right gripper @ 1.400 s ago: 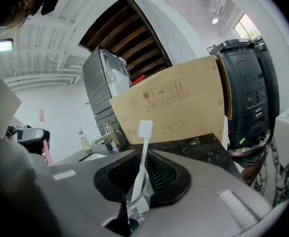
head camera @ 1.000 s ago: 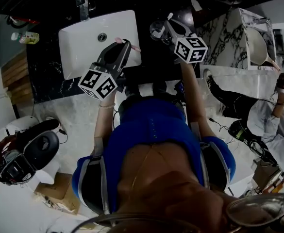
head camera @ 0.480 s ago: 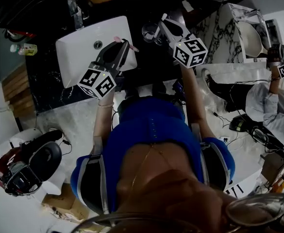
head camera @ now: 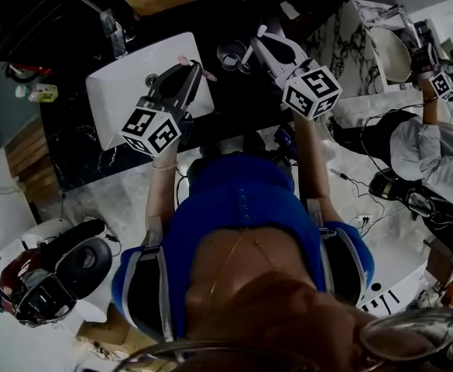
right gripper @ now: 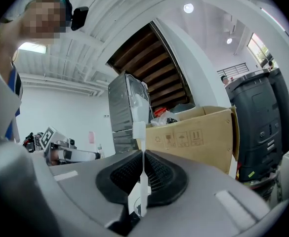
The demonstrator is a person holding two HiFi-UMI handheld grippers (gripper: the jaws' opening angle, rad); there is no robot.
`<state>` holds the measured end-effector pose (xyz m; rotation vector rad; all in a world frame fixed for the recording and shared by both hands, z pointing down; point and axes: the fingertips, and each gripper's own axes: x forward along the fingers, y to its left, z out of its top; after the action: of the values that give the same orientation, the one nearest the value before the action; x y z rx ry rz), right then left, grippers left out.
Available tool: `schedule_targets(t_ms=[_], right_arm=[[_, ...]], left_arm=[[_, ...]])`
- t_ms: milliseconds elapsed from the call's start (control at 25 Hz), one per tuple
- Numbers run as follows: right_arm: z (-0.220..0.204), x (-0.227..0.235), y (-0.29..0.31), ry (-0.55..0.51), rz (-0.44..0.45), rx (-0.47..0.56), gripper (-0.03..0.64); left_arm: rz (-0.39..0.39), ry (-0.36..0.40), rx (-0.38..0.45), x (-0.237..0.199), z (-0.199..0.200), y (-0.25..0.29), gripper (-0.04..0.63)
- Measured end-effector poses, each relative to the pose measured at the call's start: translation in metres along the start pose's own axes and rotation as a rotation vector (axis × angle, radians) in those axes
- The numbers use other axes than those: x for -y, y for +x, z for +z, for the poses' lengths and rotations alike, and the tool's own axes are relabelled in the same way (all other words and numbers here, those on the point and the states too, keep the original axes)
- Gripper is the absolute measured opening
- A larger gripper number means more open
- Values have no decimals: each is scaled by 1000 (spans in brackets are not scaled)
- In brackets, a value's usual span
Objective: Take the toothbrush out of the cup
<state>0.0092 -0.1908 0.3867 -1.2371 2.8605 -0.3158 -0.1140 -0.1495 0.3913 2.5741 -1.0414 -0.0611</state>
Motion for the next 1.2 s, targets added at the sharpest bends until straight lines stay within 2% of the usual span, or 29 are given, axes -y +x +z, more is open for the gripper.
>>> schedule_targets(t_ms=[200, 320, 520, 680, 1200], right_arm=[[23, -10, -20, -6, 8, 57, 12], [24, -14, -30, -25, -8, 26, 12], [15, -20, -41, -115, -63, -44, 12], [6, -23, -47, -136, -105, -64, 12], [-22, -26, -50, -93, -135, -119, 12]], left_arm=[[-18, 15, -22, 6, 5, 4, 26], [-39, 16, -40, 11, 5, 8, 26], [-71, 18, -66, 20, -1, 13, 25], [-89, 19, -91, 26, -8, 16, 26], [-119, 22, -141, 36, -23, 21, 26]])
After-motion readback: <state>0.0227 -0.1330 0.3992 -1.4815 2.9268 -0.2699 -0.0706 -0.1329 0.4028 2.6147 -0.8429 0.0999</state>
